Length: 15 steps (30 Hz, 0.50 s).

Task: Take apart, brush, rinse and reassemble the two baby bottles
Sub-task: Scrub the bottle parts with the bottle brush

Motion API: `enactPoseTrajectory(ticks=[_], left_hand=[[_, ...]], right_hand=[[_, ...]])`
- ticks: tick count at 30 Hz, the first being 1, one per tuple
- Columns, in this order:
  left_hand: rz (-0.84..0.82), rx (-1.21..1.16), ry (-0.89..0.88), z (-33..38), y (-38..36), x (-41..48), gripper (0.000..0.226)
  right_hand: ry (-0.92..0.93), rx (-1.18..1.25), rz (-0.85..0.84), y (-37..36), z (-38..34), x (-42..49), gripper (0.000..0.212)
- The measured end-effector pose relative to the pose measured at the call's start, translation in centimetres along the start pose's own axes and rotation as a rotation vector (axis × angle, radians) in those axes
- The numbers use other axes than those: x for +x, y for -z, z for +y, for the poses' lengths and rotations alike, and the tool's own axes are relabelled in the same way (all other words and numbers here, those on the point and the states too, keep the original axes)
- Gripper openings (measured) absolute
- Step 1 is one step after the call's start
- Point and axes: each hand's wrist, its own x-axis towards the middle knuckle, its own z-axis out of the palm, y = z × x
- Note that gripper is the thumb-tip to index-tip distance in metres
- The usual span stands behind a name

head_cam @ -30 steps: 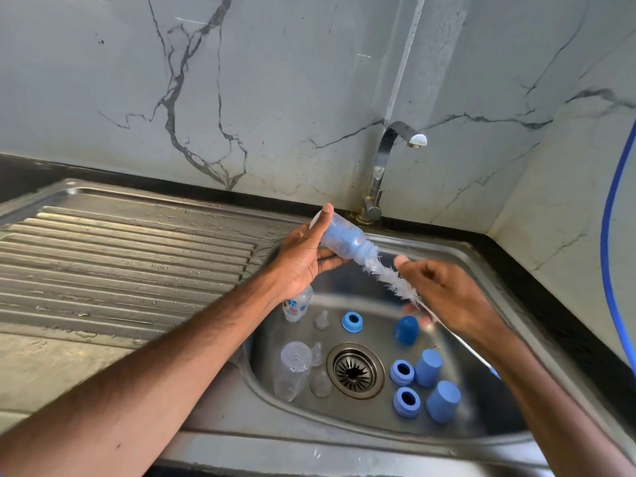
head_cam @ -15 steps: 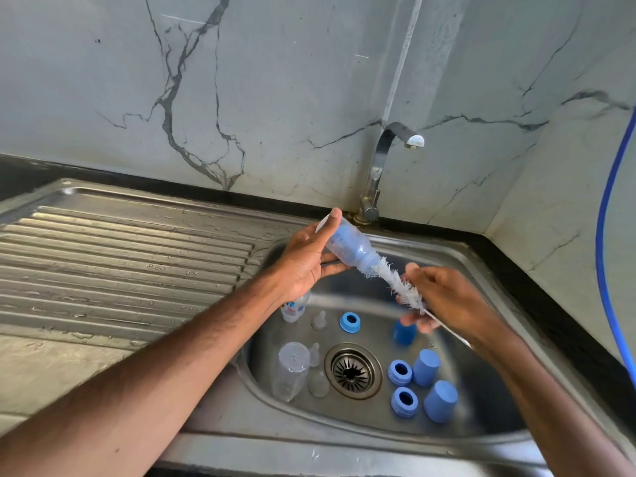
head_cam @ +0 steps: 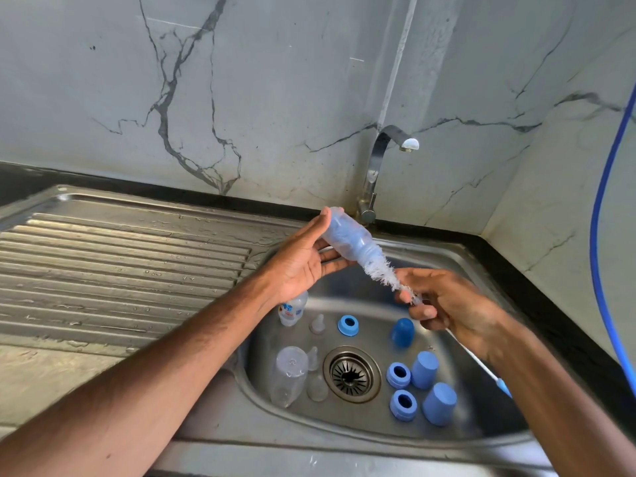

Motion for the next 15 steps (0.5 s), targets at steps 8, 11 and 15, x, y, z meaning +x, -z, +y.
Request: enactPoseTrajectory(ticks=[8, 11, 15], left_hand=[[0.121, -0.018, -0.085, 1.3, 1.3, -0.4, 0.047], [-0.018, 0.023, -0.05, 0.5, -0.2, -0.6, 0.063], [-0.056, 0.046, -0.091, 0.9, -0.9, -0.4, 0.068]], right_hand=[[0.173, -0.229, 0.064, -0.5, -1.5, -2.0, 0.019], [0.125, -0.115, 0.13, -1.0, -1.4, -1.7, 0.017], [0.06, -0.03, 0.108, -0.7, -1.7, -1.8, 0.026]])
